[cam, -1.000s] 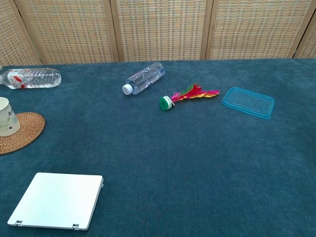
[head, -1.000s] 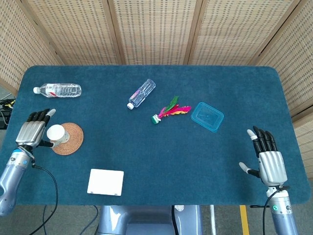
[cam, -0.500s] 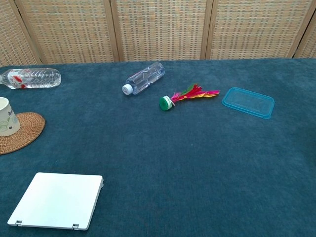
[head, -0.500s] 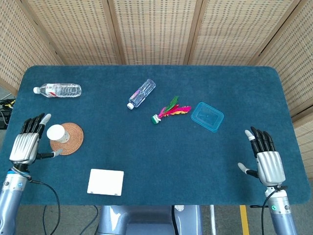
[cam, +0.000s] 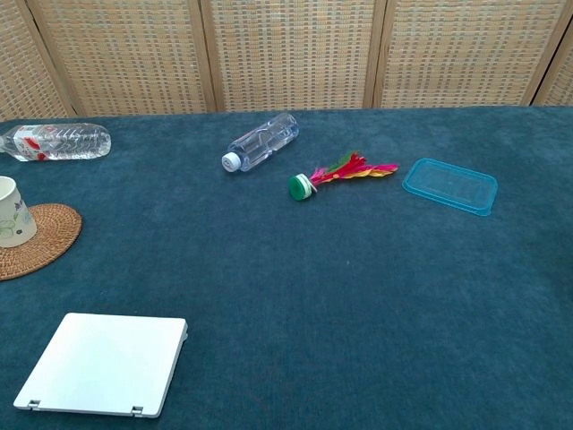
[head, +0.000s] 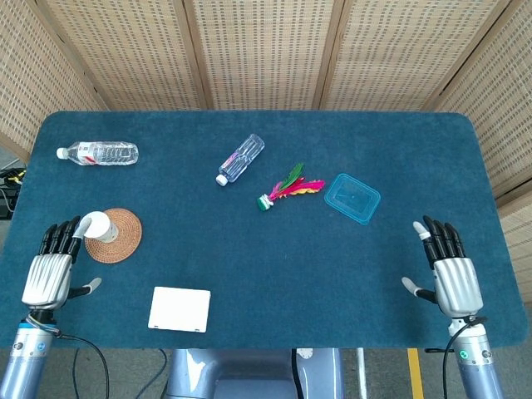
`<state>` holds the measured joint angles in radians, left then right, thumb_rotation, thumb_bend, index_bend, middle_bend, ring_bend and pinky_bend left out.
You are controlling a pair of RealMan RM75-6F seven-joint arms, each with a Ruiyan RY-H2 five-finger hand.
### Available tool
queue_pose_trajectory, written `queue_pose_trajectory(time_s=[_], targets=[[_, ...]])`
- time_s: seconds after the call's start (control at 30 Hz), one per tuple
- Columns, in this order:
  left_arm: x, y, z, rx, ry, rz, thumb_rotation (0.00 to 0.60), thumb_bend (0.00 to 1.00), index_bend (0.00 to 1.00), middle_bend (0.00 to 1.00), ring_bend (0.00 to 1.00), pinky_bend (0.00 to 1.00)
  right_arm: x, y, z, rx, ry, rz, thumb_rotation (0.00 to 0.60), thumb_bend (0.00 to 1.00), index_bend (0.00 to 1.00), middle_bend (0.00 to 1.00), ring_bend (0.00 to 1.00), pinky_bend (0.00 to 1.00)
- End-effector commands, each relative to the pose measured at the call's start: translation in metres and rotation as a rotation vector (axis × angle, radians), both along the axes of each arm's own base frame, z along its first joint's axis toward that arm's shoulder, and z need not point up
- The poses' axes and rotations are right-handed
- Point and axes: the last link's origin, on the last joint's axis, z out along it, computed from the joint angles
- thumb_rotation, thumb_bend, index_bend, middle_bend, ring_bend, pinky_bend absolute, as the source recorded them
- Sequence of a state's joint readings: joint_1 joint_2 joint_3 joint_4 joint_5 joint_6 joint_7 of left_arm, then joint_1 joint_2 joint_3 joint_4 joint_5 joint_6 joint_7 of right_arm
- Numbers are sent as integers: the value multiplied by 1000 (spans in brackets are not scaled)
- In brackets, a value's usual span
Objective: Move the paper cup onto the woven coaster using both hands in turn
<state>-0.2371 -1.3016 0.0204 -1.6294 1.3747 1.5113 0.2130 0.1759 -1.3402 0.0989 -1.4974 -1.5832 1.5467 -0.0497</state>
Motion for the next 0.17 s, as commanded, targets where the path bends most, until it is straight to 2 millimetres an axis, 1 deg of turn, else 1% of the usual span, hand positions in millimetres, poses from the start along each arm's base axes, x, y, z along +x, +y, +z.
queue_pose_trajectory(time_s=[0.03, 0.17], targets=[[-2, -14, 1, 0, 24, -17, 600, 30, 0, 0, 0, 0, 3, 1, -1, 0, 8, 10, 600, 84, 0, 0, 0, 0], [-4, -23, 5, 8, 46, -30, 600, 30, 0, 0, 0, 0, 5, 3, -1, 0, 13, 18, 600, 83, 0, 0, 0, 0]])
